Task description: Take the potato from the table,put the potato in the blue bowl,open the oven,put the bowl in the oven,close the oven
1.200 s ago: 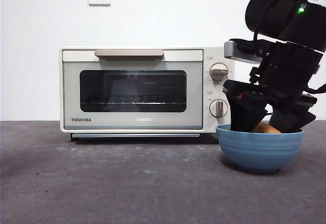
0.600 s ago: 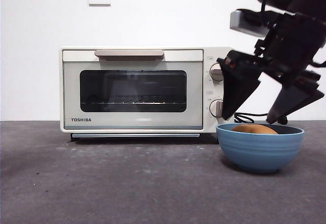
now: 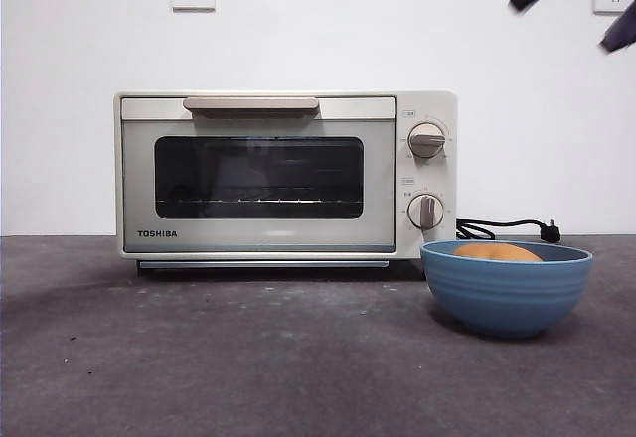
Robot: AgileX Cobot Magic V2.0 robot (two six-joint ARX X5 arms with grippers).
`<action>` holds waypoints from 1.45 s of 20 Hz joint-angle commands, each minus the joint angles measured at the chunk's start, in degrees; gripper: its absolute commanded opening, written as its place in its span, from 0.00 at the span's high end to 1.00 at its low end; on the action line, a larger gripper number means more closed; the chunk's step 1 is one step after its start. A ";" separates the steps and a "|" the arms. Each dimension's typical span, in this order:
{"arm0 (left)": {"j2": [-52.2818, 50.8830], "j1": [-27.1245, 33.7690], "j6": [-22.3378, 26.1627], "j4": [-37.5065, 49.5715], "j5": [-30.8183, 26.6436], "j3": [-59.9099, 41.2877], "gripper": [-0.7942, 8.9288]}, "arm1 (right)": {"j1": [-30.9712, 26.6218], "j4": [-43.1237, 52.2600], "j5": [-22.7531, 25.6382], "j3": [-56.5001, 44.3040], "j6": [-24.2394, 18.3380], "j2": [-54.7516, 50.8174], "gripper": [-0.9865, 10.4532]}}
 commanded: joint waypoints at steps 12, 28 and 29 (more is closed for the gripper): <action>26.69 -7.91 8.33 7.17 -11.15 14.10 0.93 | 0.09 -4.72 -0.07 -0.09 4.07 -7.26 0.47; 33.83 -10.05 10.78 2.43 -11.93 14.10 0.93 | 0.13 -4.72 -0.09 -0.09 5.27 -7.26 0.47; 33.83 -10.51 10.78 0.44 -11.96 14.10 0.93 | 0.13 -4.72 -0.09 -0.09 5.27 -7.26 0.47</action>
